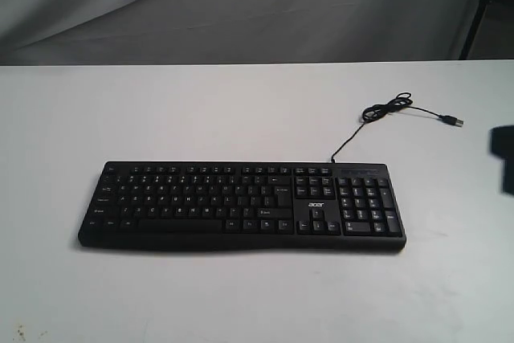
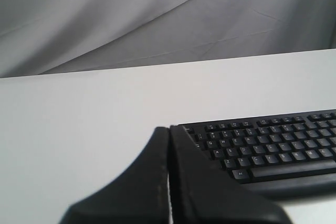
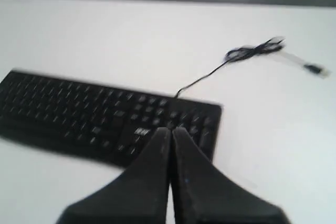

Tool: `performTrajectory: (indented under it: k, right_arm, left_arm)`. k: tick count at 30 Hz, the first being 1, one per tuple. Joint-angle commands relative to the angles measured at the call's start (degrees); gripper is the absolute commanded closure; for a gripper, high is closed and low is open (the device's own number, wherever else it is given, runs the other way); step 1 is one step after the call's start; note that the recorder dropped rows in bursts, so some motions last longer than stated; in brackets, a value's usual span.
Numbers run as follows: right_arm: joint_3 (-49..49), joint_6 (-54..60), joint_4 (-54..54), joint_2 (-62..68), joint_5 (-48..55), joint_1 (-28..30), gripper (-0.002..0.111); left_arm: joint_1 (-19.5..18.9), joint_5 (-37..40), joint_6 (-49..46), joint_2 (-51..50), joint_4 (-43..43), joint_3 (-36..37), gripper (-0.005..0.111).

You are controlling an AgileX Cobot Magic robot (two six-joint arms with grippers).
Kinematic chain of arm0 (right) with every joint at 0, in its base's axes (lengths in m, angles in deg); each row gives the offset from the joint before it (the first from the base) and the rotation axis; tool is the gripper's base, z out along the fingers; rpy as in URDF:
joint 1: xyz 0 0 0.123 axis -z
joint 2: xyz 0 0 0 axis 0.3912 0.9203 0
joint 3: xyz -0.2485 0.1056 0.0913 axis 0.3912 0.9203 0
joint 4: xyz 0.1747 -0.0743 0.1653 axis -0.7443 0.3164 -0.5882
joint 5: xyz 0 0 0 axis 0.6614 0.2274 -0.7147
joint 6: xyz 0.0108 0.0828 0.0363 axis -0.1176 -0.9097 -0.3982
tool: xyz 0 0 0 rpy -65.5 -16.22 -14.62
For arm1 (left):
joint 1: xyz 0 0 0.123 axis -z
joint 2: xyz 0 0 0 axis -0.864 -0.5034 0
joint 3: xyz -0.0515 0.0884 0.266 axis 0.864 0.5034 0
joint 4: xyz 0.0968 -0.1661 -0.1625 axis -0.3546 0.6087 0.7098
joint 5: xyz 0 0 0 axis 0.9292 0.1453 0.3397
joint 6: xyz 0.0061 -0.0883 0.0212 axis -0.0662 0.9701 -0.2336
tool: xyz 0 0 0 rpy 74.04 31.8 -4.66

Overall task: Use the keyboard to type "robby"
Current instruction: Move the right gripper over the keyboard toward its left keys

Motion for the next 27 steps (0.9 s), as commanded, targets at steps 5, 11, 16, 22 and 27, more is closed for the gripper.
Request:
performTrajectory:
  k: [5,11,16,22,27]
  right_arm:
    - [-15.31,2.81,0.23,25.81,2.20,-23.38,0.108]
    - [-38.47,11.13,-0.81,46.62,10.83,-26.84,0.108]
    - [-53.69,18.20,-10.57,59.39,12.83,-27.03,0.108]
    - [-63.61,21.39,-10.27,71.36,13.79,-27.61,0.108]
    - [-64.37,24.82,-10.27,77.57,9.36,-27.69,0.108]
  left_arm:
    - [0.36,-0.42,0.16,0.20,-0.27,0.25,0.107]
    - [0.36,-0.42,0.16,0.20,-0.27,0.25,0.107]
    - [0.36,-0.42,0.16,0.20,-0.27,0.25,0.107]
    - [0.36,-0.42,0.16,0.20,-0.27,0.25,0.107]
    - [0.36,-0.42,0.16,0.20,-0.27,0.25,0.107]
